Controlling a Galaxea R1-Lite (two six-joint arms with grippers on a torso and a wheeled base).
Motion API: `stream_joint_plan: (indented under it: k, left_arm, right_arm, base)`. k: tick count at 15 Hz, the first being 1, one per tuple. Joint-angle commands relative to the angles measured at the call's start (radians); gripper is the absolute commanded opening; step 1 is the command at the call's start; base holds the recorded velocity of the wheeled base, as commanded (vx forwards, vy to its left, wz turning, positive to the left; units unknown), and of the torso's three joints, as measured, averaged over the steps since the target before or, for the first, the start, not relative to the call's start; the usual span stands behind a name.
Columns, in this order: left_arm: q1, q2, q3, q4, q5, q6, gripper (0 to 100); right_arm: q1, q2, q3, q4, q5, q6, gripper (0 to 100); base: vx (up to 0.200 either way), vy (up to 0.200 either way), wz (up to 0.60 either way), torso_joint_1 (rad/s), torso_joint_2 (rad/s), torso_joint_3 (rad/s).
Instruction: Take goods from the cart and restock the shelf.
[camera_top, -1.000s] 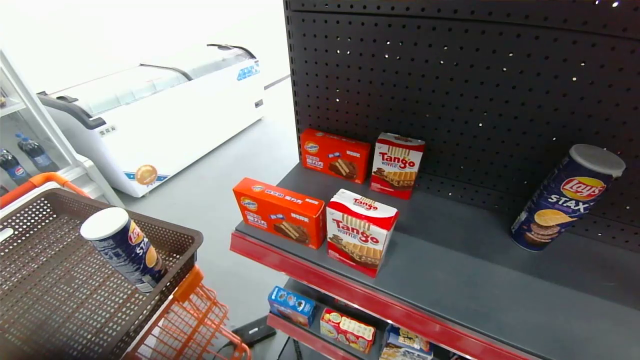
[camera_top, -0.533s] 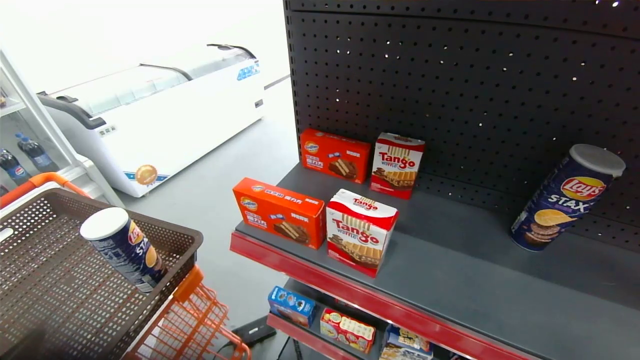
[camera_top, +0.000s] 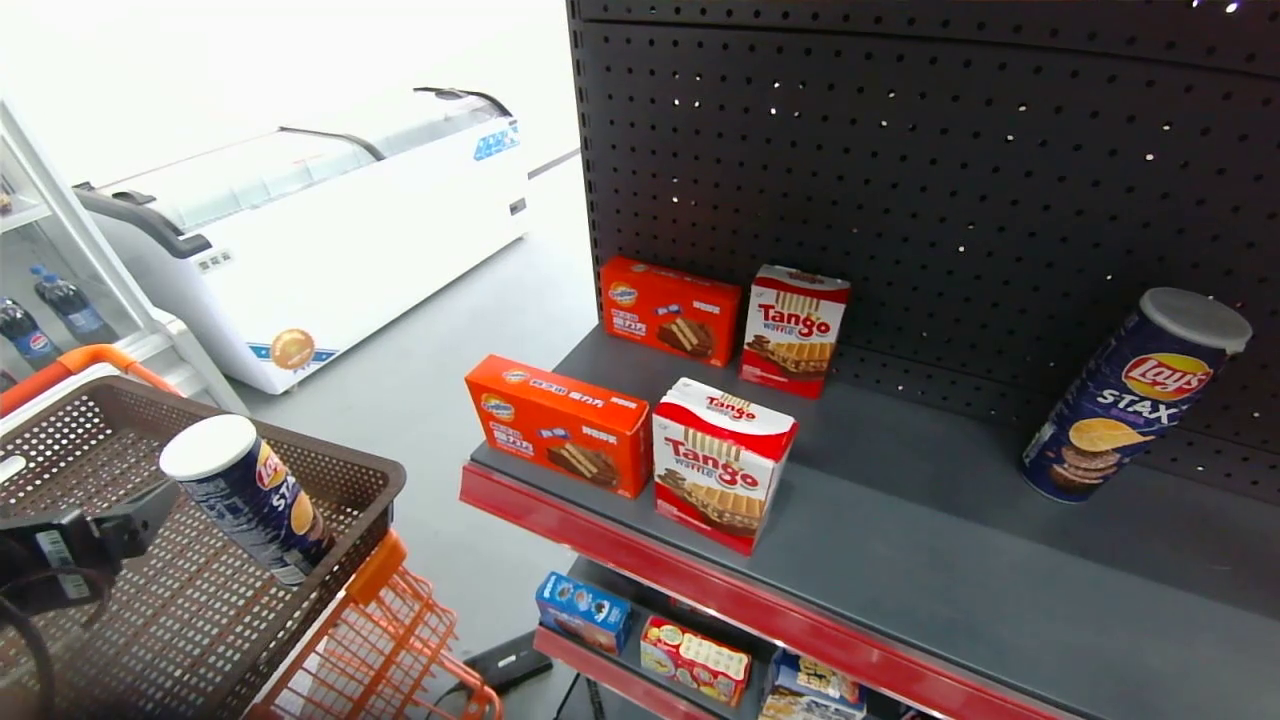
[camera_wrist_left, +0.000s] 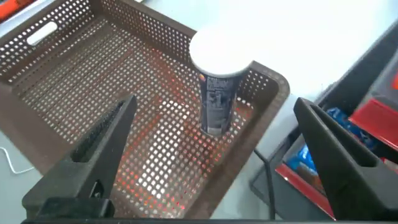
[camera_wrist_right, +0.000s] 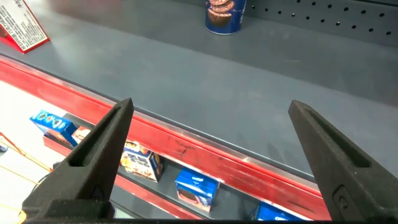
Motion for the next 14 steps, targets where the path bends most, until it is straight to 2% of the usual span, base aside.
stream_joint_plan:
  k: [1, 2, 4, 6, 10, 12, 14]
  left_arm:
    - [0.026, 0.271, 0.083, -0.211, 0.001, 0.002, 100]
    - [0.034, 0.310, 0.084, -0.259, 0.001, 0.002, 100]
    - [0.032, 0.438, 0.083, -0.432, 0.001, -0.004, 100]
    - [0.037, 0.547, 0.084, -0.581, 0.001, 0.013, 100]
    - [0.029, 0.739, 0.052, -0.762, -0.008, 0.019, 100]
    - [0.029, 0.793, 0.038, -0.805, -0.037, 0.021, 100]
    - [0.032, 0.848, 0.018, -0.840, -0.055, 0.036, 100]
  right_arm:
    - [0.000, 0.000, 0.000, 0.000, 0.000, 0.000, 100]
    - [0.000, 0.000, 0.000, 0.000, 0.000, 0.000, 100]
    - [0.000, 0.000, 0.000, 0.000, 0.000, 0.000, 100]
    - [0.000, 0.000, 0.000, 0.000, 0.000, 0.000, 100]
    - [0.000, 0.000, 0.000, 0.000, 0.000, 0.000, 100]
    - [0.000, 0.000, 0.000, 0.000, 0.000, 0.000, 100]
    - [0.000, 0.000, 0.000, 0.000, 0.000, 0.000, 100]
  base:
    - [0.000, 0.000, 0.00, 0.000, 0.00, 0.000]
    - [0.000, 0.000, 0.00, 0.000, 0.00, 0.000]
    - [0.000, 0.000, 0.00, 0.000, 0.00, 0.000]
    - [0.000, 0.000, 0.00, 0.000, 0.00, 0.000]
    - [0.000, 0.000, 0.00, 0.000, 0.00, 0.000]
    - [0.000, 0.000, 0.00, 0.000, 0.00, 0.000]
    - [0.000, 0.000, 0.00, 0.000, 0.00, 0.000]
